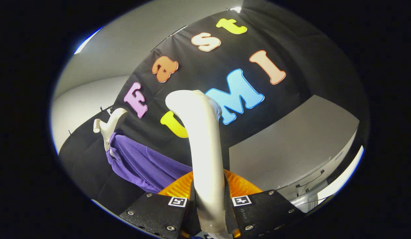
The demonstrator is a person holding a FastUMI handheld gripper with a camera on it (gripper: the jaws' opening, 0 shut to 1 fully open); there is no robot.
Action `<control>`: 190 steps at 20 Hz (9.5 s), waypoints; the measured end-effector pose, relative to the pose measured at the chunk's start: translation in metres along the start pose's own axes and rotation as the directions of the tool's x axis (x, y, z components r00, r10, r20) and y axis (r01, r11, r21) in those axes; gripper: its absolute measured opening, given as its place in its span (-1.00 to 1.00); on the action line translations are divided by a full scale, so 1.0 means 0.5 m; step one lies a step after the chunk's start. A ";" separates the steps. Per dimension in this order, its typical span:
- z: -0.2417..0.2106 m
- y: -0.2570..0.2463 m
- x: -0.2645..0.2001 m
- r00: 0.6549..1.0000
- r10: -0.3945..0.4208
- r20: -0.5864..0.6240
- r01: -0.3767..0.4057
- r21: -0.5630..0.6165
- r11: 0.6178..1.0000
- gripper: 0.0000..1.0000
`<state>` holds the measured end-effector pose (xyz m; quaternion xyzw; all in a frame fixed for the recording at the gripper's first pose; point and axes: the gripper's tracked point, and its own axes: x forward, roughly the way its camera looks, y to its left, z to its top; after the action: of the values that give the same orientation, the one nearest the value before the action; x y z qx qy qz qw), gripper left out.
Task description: Iron the clothes twice with a garment steamer, once on the left side and once on the right side.
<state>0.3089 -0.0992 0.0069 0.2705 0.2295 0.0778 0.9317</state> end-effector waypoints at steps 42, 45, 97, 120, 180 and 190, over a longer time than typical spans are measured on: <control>-0.215 0.406 0.134 0.871 -0.107 0.480 0.384 -0.527 0.759 -0.31; -0.227 0.398 0.145 0.860 -0.116 0.496 0.412 -0.544 0.731 -0.31; -0.777 -0.082 0.159 0.915 -0.403 0.011 0.275 -0.749 0.603 -0.28; -0.793 0.225 -0.022 0.950 -0.121 -0.289 -0.140 -0.738 0.660 -0.28; -0.774 0.448 0.284 0.953 -0.091 0.290 0.286 -0.751 0.596 -0.27; -0.924 0.357 0.265 0.969 -0.193 0.154 0.241 -0.761 0.602 -0.27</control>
<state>0.2049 0.3031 -0.2934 -0.1838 0.1787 0.0475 0.9654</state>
